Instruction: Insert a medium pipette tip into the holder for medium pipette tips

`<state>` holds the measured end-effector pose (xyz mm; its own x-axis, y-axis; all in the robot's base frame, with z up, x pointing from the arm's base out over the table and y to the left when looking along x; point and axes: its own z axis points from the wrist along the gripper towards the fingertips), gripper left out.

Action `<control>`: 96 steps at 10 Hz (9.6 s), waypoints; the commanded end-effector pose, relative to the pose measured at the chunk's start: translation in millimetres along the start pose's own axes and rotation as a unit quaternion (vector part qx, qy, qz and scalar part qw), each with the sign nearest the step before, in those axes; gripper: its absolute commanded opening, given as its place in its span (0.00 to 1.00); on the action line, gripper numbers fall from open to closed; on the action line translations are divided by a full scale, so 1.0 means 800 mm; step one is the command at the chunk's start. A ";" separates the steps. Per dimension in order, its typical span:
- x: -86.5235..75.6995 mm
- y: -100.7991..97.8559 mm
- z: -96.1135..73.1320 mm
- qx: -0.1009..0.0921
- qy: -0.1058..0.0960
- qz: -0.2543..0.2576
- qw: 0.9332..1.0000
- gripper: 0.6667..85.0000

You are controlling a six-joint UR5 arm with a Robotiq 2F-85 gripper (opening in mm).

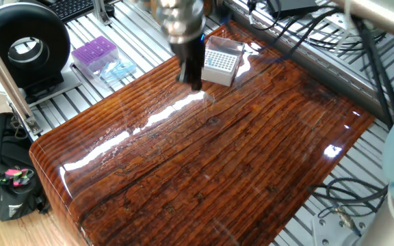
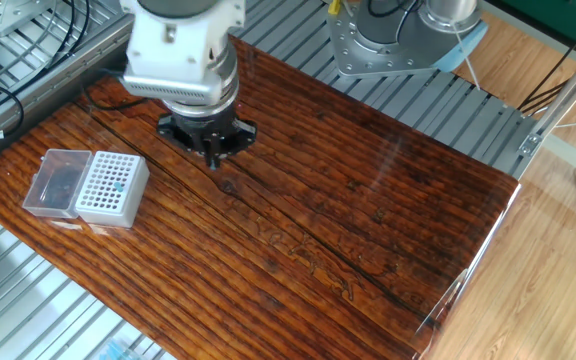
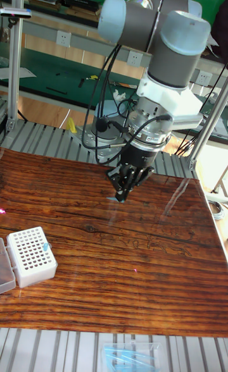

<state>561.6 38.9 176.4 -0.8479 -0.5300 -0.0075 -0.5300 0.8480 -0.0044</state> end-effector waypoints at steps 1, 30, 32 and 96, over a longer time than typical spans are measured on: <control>-0.041 -0.021 -0.009 0.023 -0.069 0.029 0.997 0.00; 0.002 -0.244 -0.001 0.003 -0.215 0.160 0.963 0.00; -0.010 -0.244 -0.007 -0.003 -0.242 0.167 0.956 0.00; -0.014 -0.273 0.079 0.045 -0.281 0.161 0.945 0.07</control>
<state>686.3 -139.7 112.4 -0.8154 -0.1954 -0.5448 -0.2279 0.9736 -0.0080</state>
